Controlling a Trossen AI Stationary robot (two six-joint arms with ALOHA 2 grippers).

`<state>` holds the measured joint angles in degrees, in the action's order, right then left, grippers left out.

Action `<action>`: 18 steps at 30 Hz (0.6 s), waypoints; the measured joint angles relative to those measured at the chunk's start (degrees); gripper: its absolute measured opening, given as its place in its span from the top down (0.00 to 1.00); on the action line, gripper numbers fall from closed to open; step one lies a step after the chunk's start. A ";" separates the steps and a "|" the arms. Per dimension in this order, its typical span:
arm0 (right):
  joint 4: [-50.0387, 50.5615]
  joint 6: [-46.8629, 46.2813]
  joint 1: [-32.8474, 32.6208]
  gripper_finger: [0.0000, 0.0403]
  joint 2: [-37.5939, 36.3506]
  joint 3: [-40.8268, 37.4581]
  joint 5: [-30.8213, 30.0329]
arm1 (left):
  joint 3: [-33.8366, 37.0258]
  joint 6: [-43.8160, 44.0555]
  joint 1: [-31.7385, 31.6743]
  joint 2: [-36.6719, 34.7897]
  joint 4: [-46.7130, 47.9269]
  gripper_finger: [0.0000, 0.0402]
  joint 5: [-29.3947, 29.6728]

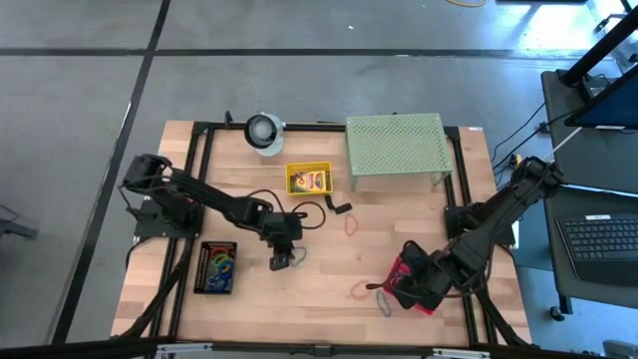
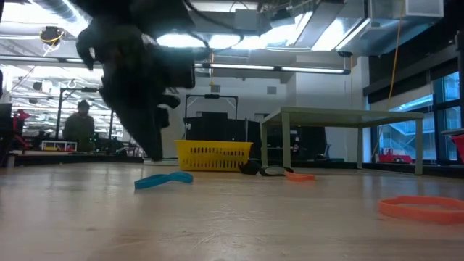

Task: Pick & Place Office Desk Supplies
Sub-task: Put the blue rubber band into the red bin

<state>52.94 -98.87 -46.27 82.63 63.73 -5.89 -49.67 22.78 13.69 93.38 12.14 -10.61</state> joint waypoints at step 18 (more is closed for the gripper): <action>7.16 3.32 0.19 0.72 0.00 13.55 -23.24 | -0.11 -8.52 4.46 6.35 -2.38 0.75 14.22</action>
<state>60.10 -95.55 -46.08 82.63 77.28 -29.13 -49.78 14.26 18.16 99.73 9.77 3.61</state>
